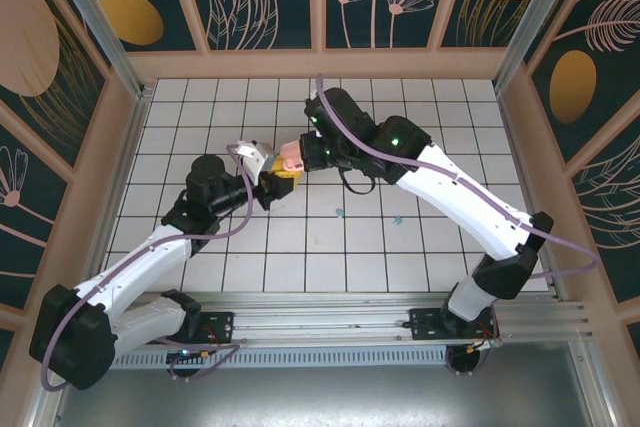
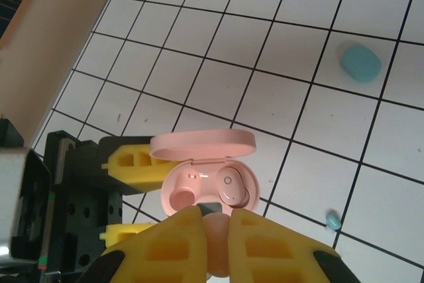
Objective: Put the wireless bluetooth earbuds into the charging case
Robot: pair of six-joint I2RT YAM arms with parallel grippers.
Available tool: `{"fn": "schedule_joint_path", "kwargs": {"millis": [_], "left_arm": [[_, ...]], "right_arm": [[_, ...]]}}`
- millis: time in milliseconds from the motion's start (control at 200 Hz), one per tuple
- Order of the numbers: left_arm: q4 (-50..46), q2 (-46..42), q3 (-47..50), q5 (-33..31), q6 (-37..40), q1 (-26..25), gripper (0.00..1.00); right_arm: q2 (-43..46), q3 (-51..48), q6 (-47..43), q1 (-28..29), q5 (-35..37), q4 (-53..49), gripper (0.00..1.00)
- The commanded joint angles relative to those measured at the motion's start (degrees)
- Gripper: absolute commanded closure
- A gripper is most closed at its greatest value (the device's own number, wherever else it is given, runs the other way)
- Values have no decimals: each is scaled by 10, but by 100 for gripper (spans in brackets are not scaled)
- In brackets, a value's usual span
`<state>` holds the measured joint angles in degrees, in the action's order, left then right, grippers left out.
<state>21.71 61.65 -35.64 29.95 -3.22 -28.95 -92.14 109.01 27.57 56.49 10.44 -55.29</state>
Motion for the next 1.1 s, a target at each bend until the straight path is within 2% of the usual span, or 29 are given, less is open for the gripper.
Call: {"fn": "schedule_joint_path", "kwargs": {"millis": [0,736,1091], "left_arm": [[49,-7,13,20,2,-1,84],[78,-14,36,12,2,-1,84],[79,-19,32,4,-3,-2,84]], "right_arm": [[-16,26,-2,6,-1,6,89],[-84,51,-1,26,2,-14,89],[-100,52,3,35,31,-34,88]]}}
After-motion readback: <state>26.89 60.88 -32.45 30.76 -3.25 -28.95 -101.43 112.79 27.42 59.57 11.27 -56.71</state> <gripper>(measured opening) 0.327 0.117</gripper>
